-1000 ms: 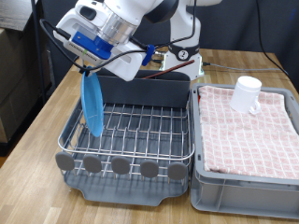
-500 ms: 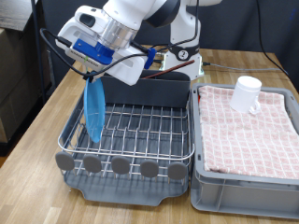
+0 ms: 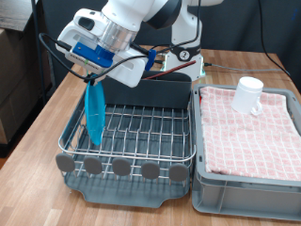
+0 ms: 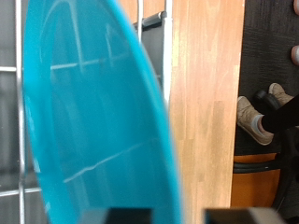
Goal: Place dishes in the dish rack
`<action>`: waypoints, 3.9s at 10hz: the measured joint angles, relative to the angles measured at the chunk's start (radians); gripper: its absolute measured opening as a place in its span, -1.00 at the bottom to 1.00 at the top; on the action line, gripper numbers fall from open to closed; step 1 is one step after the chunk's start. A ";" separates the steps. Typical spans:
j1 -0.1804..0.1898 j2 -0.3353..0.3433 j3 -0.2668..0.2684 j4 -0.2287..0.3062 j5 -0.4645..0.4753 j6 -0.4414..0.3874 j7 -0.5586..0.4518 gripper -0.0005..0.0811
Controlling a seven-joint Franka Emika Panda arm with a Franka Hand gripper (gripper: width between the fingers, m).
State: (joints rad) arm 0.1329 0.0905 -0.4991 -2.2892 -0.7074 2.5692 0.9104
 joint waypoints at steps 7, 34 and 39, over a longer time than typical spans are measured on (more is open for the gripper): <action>0.000 -0.005 0.006 0.023 0.244 -0.029 -0.207 0.77; 0.175 -0.231 0.355 0.105 0.568 -0.553 0.112 0.98; 0.182 -0.244 0.399 0.094 0.618 -0.571 0.114 0.98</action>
State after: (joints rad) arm 0.3152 -0.1535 -0.1006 -2.1953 -0.0892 1.9980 1.0245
